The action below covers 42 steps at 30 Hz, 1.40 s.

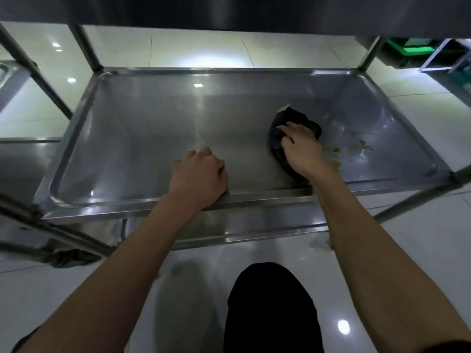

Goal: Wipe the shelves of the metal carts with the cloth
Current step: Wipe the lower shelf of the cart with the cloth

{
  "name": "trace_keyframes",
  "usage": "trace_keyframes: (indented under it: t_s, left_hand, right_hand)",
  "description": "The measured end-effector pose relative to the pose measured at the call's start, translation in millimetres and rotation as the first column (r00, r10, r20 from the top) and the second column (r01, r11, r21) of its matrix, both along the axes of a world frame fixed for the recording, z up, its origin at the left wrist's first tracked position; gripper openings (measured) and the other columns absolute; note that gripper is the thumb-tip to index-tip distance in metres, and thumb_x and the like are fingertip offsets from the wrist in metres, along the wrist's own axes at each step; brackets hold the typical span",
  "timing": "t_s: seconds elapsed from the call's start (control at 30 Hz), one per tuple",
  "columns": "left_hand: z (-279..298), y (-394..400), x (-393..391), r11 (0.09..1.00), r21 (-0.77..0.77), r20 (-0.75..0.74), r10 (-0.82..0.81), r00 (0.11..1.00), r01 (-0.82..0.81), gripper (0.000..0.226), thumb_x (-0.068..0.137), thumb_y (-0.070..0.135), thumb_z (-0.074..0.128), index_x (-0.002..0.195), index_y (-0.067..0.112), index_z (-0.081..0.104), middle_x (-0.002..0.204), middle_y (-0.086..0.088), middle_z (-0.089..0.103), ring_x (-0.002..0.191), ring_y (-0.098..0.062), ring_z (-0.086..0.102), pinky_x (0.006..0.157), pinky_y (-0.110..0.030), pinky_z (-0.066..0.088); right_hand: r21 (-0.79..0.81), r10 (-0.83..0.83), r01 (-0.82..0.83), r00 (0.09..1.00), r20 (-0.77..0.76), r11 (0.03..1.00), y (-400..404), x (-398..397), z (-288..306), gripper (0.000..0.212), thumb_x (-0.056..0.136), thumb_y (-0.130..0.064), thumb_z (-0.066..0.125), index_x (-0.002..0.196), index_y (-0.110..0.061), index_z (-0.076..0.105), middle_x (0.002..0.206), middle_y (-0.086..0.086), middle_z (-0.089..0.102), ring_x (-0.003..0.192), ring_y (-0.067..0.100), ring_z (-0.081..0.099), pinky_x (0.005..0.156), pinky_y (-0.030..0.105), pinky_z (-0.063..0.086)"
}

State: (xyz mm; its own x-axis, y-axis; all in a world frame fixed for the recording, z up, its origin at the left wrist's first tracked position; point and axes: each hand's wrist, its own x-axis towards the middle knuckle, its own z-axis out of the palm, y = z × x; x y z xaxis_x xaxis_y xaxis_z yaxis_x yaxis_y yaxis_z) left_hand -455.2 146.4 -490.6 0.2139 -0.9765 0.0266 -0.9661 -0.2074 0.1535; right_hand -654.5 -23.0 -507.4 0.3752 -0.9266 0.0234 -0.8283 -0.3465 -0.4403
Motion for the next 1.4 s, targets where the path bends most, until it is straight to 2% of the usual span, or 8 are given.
trace_keyframes:
  t_s: [0.23,0.4,0.6,0.73,0.93,1.17,1.3,1.4]
  left_hand:
    - [2.3,14.8,29.5,0.999,-0.033,-0.033,-0.018,0.999,0.017,0.031,0.097,0.041,0.049,0.116,0.028,0.069,0.128,0.000,0.059,0.122,-0.028,0.052,0.095,-0.044,0.040]
    - [2.4,54.5,97.6,0.976,-0.103,0.001,0.192,0.981,-0.191,0.041,0.094,0.043,0.053,0.132,0.029,0.063,0.140,-0.004,0.057,0.129,-0.031,0.049,0.101,-0.049,0.039]
    - [8.5,105.7,144.6,0.962,0.003,0.065,0.274,0.960,-0.274,0.037,0.098,0.049,0.043,0.117,0.027,0.065,0.126,-0.002,0.060,0.120,-0.031,0.053,0.100,-0.052,0.044]
    - [1.2,119.3,150.2,0.970,0.038,0.040,0.238,0.971,-0.239,0.043,0.101,0.047,0.039,0.136,0.028,0.055,0.142,0.003,0.051,0.132,-0.025,0.044,0.103,-0.051,0.043]
    - [-6.9,123.9,151.3,0.969,0.009,-0.010,0.246,0.969,-0.246,0.045,0.104,0.044,0.035,0.145,0.032,0.046,0.152,0.007,0.043,0.143,-0.023,0.032,0.109,-0.054,0.035]
    - [-8.3,125.5,150.6,0.963,0.028,-0.049,0.268,0.962,-0.267,0.045,0.104,0.042,0.034,0.147,0.034,0.043,0.155,0.004,0.038,0.148,-0.025,0.024,0.112,-0.059,0.030]
    - [-3.4,121.8,144.9,0.962,0.054,-0.033,0.270,0.962,-0.268,0.043,0.101,0.044,0.036,0.140,0.032,0.048,0.150,0.004,0.041,0.143,-0.025,0.032,0.110,-0.058,0.032]
    - [2.9,116.8,138.6,0.953,0.051,-0.030,0.300,0.954,-0.298,0.034,0.097,0.039,0.040,0.121,0.023,0.057,0.131,0.000,0.051,0.131,-0.027,0.041,0.104,-0.059,0.037]
  right_hand:
    - [-0.037,0.092,-0.093,0.995,-0.029,0.995,19.6,55.9,-1.2,0.046,0.104,-0.025,0.034,0.148,-0.024,0.046,0.161,-0.001,0.032,0.150,0.023,0.021,0.119,0.038,0.020]
    - [-0.060,0.205,-0.212,0.974,-0.101,0.976,42.6,115.4,-7.2,0.047,0.105,-0.032,0.030,0.151,-0.025,0.037,0.163,0.001,0.024,0.151,0.026,0.014,0.121,0.048,0.018]
    - [-0.035,0.436,-0.449,0.881,-0.187,0.893,77.5,220.4,-6.4,0.051,0.102,-0.035,0.024,0.153,-0.034,0.028,0.165,-0.001,0.019,0.153,0.022,0.008,0.121,0.050,0.016]
    - [0.008,0.547,-0.550,0.829,-0.115,0.835,106.0,291.0,-2.5,0.052,0.098,-0.042,0.024,0.149,-0.042,0.033,0.164,-0.008,0.020,0.151,0.023,0.011,0.121,0.049,0.016]
    - [0.094,0.672,-0.668,0.740,-0.020,0.738,122.7,364.3,2.4,0.048,0.099,-0.039,0.032,0.146,-0.045,0.041,0.162,-0.014,0.025,0.150,0.017,0.014,0.120,0.042,0.011]
    - [0.054,0.723,-0.724,0.690,0.039,0.688,133.2,372.5,6.0,0.044,0.103,-0.031,0.037,0.146,-0.036,0.046,0.161,-0.008,0.030,0.148,0.012,0.018,0.111,0.020,0.001]
    - [0.030,0.677,-0.678,0.735,0.045,0.734,116.4,340.7,4.1,0.044,0.102,-0.031,0.038,0.145,-0.034,0.048,0.159,-0.006,0.033,0.148,0.020,0.022,0.120,0.036,0.015]
    - [0.009,0.594,-0.594,0.804,-0.014,0.805,85.8,288.4,3.0,0.044,0.102,-0.031,0.039,0.145,-0.034,0.048,0.160,-0.004,0.033,0.148,0.021,0.023,0.120,0.034,0.017]
